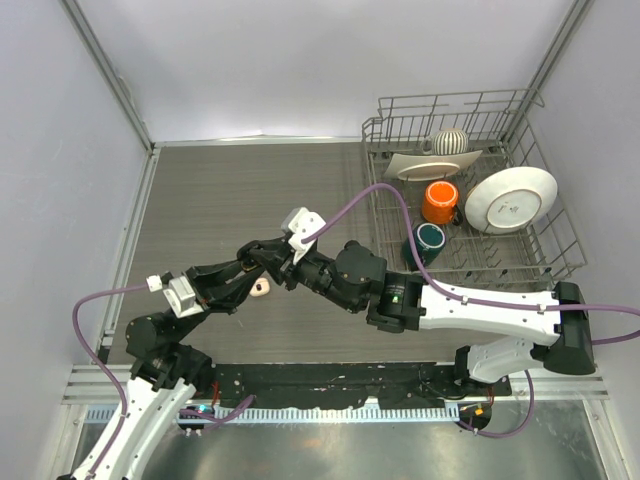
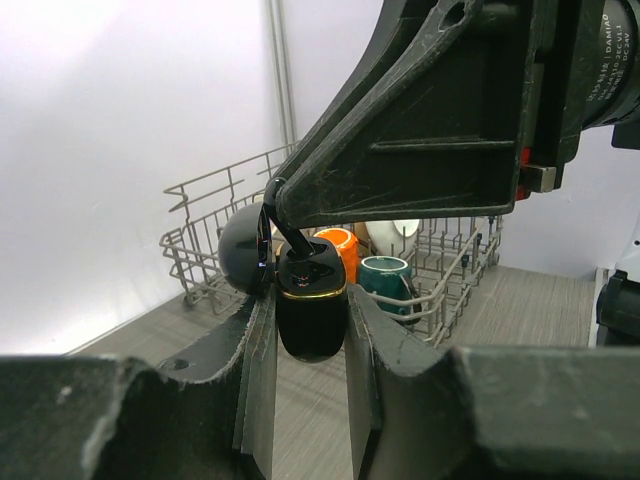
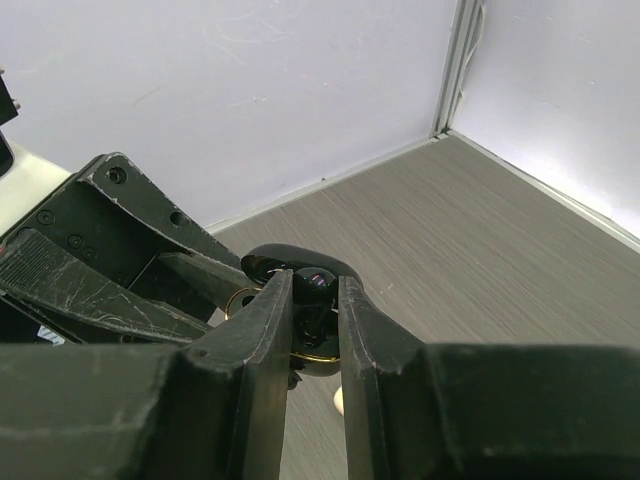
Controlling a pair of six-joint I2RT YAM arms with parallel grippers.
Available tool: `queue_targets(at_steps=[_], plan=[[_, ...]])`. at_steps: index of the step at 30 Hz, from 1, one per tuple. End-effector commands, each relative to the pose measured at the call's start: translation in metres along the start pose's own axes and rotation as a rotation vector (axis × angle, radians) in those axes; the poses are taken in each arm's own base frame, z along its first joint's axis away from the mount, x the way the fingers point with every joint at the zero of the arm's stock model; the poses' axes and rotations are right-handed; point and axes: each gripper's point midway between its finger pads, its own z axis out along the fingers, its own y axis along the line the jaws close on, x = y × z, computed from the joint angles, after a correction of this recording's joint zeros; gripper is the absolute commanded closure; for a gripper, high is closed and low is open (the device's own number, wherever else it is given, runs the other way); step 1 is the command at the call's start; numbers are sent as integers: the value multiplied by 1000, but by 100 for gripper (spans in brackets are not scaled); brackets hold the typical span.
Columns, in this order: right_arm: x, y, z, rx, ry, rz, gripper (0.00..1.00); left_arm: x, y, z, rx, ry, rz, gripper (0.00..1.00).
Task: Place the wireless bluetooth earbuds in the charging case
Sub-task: Place the earbud in the charging case.
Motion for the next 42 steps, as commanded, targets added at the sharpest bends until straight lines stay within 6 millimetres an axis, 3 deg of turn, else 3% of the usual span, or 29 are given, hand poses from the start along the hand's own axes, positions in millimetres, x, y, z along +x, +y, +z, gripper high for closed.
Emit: queue_targets(at_steps=[1,10,26,35,42], plan=[[-32,-9,-4,43,-91,-5,99,-17,-5,1,24,-66,28,100],[-35,-12,-5,59,-95,-29,99,-18,-6,1,28,-70,23,100],[-3,-4,-17,-24,-19,-91,99,-35,0,3,-8,-151,38,100],[-9,-9,-18,-5,-65,-125,99,-35,1,3,-11,-169,35,100],[-11,-2,-13,-33,-68,-132,99,-34,-1,2,-2,-167,37,100]])
